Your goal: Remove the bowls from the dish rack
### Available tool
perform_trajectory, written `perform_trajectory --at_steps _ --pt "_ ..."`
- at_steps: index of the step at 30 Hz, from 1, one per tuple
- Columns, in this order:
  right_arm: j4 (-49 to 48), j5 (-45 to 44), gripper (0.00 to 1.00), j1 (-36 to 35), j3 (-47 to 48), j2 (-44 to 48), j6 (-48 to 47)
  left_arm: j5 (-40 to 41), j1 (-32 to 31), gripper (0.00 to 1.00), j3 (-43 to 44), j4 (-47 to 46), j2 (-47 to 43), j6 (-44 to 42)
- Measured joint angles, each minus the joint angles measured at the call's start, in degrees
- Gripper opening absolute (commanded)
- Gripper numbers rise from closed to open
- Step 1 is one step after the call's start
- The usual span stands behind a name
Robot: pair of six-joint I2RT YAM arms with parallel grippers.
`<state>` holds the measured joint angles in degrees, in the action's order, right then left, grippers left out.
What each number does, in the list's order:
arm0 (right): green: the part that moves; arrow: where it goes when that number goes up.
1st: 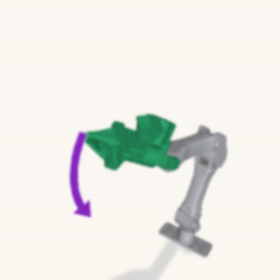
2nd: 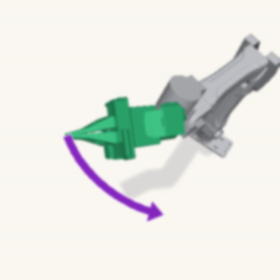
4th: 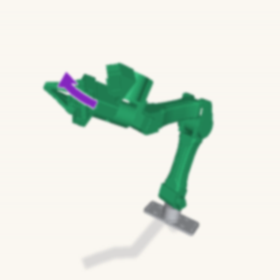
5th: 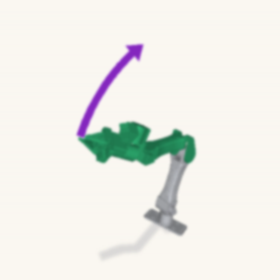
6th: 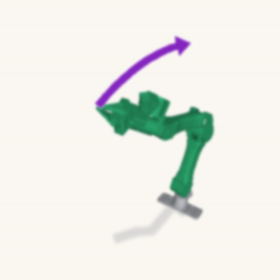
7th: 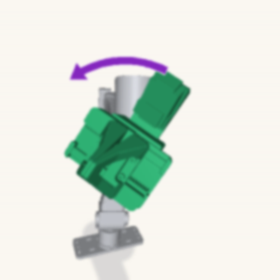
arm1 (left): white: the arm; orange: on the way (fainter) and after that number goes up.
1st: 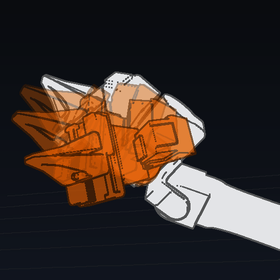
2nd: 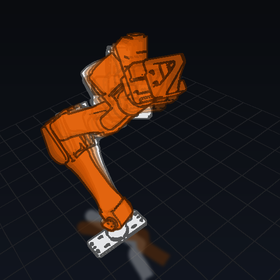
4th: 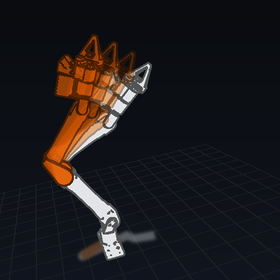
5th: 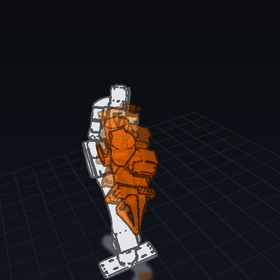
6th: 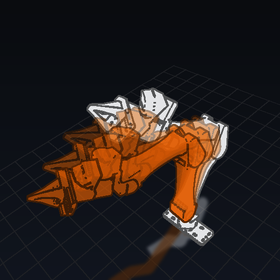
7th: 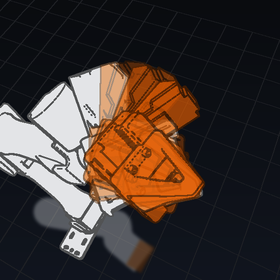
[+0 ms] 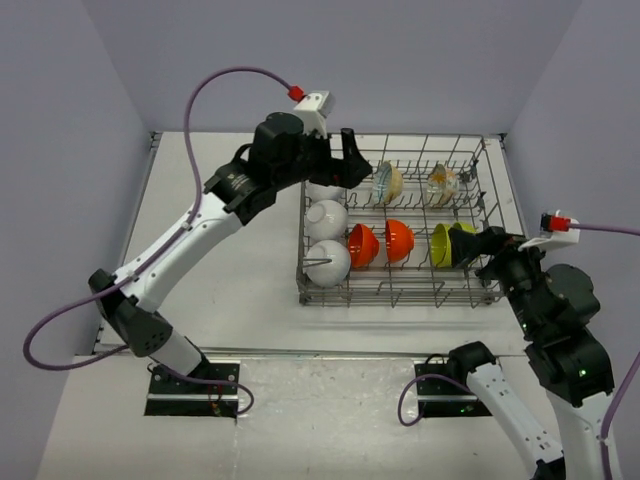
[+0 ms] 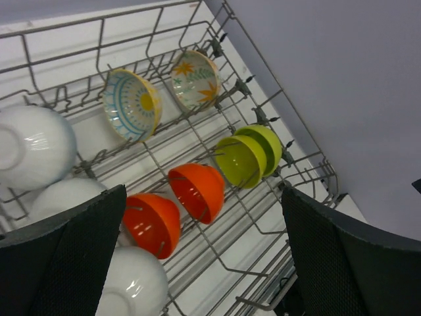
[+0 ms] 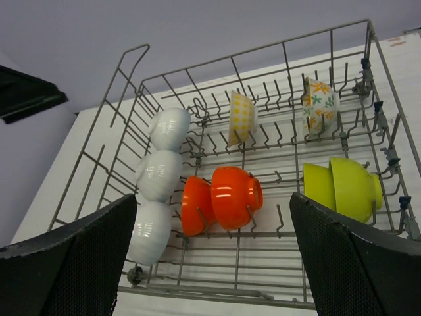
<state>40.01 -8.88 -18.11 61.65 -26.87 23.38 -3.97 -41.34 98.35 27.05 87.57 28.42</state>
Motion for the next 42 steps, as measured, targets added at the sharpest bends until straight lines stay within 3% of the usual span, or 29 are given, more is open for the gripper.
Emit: perform_trajectory --at_steps 12,18,33,40,42 --pt "3.30 -4.92 0.99 0.00 2.16 7.26 0.17 -4.74 -3.78 0.99 0.39 -11.13 16.37 17.70" --pt "3.85 -5.64 0.99 0.00 1.62 8.22 0.74 -4.83 -4.70 1.00 -1.40 -12.31 21.68 25.70" --pt "5.79 -6.05 0.99 0.00 -0.55 9.92 2.49 -4.20 -5.81 1.00 -2.38 -9.84 25.05 32.28" --pt "6.43 -6.64 0.99 0.00 -0.57 11.08 2.60 -7.34 -6.40 0.89 -6.86 -12.55 25.81 34.16" --pt "6.54 -6.67 0.99 0.00 -0.57 11.21 2.58 -8.63 -6.54 0.79 -6.99 -13.81 26.45 34.58"
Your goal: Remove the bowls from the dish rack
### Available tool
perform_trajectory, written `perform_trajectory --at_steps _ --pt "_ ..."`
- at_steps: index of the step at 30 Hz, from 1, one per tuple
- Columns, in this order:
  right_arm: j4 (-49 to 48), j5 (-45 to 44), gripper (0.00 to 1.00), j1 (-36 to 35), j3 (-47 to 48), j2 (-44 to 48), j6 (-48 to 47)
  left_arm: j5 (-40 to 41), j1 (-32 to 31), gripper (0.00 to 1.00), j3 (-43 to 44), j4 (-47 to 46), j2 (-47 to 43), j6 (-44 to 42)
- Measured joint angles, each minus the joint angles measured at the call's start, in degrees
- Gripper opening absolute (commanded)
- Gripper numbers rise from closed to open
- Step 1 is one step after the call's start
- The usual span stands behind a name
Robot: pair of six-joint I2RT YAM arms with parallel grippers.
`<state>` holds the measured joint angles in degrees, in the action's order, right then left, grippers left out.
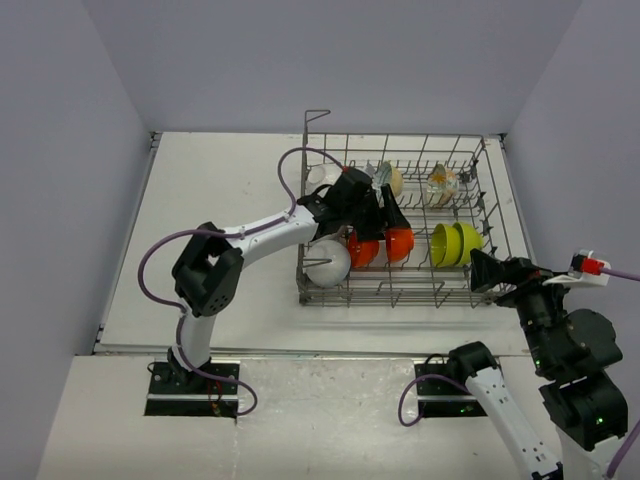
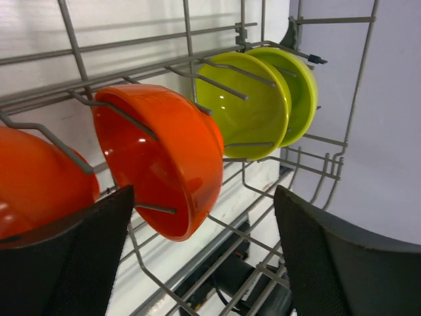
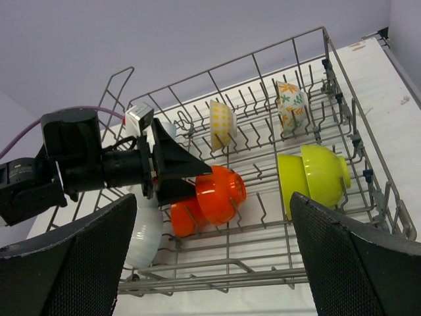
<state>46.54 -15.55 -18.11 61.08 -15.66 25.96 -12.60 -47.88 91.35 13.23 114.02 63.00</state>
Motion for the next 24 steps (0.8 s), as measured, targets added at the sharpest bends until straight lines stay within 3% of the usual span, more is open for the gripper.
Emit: perform_trajectory --at_steps 3,10,14,24 --pt "0.22 0.00 0.99 0.00 0.02 -0.02 -0.07 -1.75 -0.28 0.63 -1.03 -2.82 0.35 0.98" --pt "0.87 0.02 0.99 0.00 0.44 -0.07 -0.46 -4.59 -0.59 0.58 -1.79 -7.45 0.55 1.33" --pt "1.11 0.04 0.99 0.00 0.85 -0.07 -0.59 -5.49 -0.50 0.42 -2.03 -8.68 1.70 1.64" --pt "1.55 1.62 0.99 0.00 0.96 -0.09 -1.62 -7.39 -0.52 0.19 -4.55 -13.49 3.41 2.49"
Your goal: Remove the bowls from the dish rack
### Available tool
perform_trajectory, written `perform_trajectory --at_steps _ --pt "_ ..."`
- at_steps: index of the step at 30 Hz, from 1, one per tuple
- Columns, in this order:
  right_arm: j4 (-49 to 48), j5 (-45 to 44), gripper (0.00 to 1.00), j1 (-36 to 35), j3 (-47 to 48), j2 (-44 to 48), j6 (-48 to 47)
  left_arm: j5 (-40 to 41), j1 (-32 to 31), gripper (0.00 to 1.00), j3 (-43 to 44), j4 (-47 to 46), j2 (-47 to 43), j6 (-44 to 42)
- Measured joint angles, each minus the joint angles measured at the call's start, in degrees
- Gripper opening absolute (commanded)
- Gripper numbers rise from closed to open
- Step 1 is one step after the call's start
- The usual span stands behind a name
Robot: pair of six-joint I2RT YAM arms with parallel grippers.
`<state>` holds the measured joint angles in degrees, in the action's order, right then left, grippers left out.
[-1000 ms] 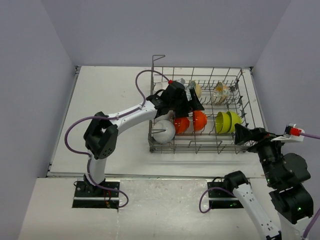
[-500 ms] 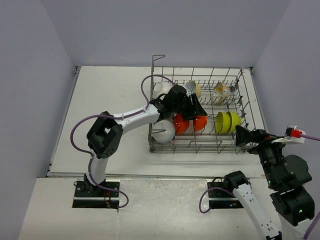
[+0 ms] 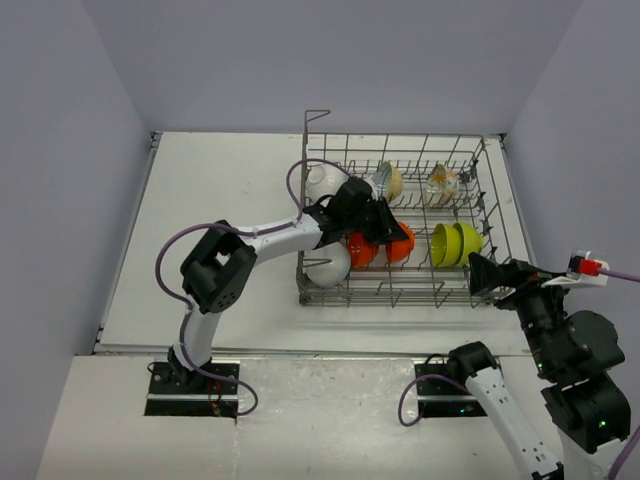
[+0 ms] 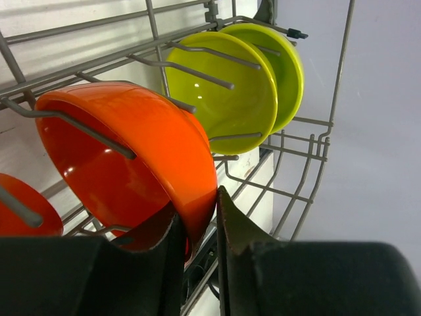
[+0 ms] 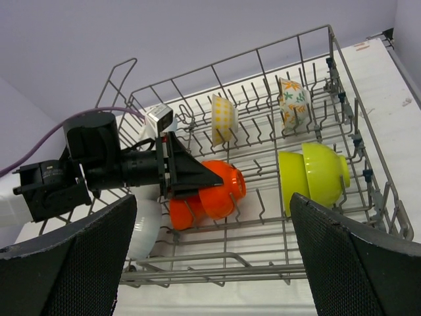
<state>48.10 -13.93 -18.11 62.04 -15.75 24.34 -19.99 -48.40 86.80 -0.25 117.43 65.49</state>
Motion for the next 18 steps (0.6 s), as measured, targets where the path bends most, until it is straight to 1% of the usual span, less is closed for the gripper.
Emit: perform_trajectory --at_steps 3,6,18 --pt "0.00 0.28 0.99 0.00 0.00 0.00 -0.15 -0.42 0.00 0.12 -0.85 -1.86 0.02 -0.02" --pt "0.00 1.03 0.99 0.00 0.00 0.00 -0.35 -0.96 0.04 0.00 -1.51 -3.26 0.02 0.13" --pt "-0.04 3.02 0.99 0.00 0.00 0.00 -0.83 -4.09 0.55 0.00 -4.98 -6.67 -1.20 1.97"
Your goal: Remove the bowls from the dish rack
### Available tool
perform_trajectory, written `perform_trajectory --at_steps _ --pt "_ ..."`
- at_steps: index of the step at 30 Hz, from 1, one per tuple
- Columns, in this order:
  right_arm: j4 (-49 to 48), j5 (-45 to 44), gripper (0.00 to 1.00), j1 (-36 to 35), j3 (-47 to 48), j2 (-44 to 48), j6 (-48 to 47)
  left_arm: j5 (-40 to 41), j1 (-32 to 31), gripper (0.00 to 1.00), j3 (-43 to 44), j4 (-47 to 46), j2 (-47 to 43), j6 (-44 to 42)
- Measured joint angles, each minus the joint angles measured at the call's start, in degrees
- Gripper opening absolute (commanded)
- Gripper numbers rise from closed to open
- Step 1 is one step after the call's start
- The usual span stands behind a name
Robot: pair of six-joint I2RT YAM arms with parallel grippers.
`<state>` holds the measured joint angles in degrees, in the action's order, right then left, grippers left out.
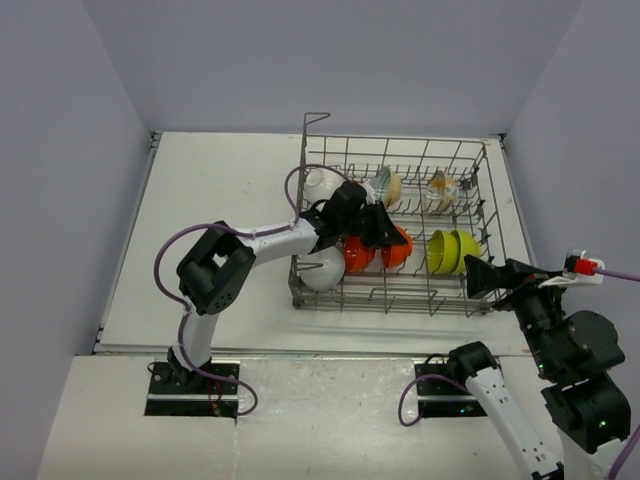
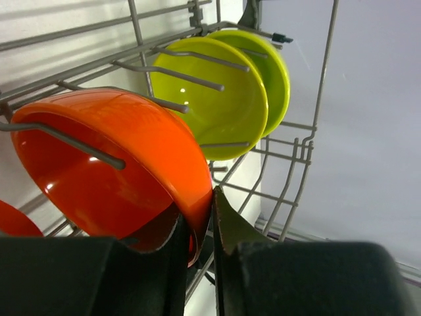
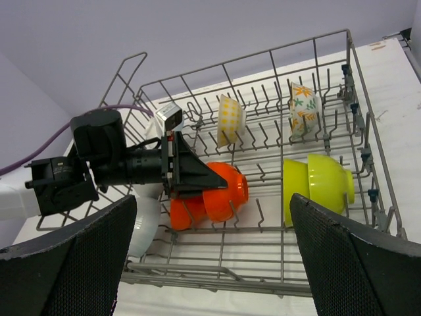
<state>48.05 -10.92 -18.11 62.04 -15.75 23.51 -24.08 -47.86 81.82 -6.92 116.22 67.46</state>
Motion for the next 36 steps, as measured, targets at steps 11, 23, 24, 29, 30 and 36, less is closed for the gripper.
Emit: perform_trajectory --at_steps 11,23,24,29,30,36 --pt "-0.02 0.02 0.99 0.00 0.00 0.00 -0.04 -6.23 0.76 0.00 -1.57 -8.92 0.02 4.92" --pt "-0.04 -0.04 0.99 0.00 -0.02 -1.46 -0.15 -10.32 1.31 0.00 1.49 -25.97 -2.82 4.63" --pt "-0.07 -0.11 0.99 0.00 -0.04 -1.79 -0.11 -10.32 1.33 0.00 2.32 -25.09 -3.17 3.13" --pt "-0.24 -0.52 0.99 0.00 -0.20 -3.17 0.13 -6.60 1.27 0.00 12.55 -6.84 -6.49 -12.76" --pt "-0.31 -0.50 0.99 0.00 -0.20 -3.48 0.22 -4.63 1.20 0.00 15.34 -1.81 -7.87 -16.55" --pt "-1.62 0.28 0.99 0.00 -0.31 -5.73 0.52 20.02 1.68 0.00 36.30 27.23 -14.82 -34.82"
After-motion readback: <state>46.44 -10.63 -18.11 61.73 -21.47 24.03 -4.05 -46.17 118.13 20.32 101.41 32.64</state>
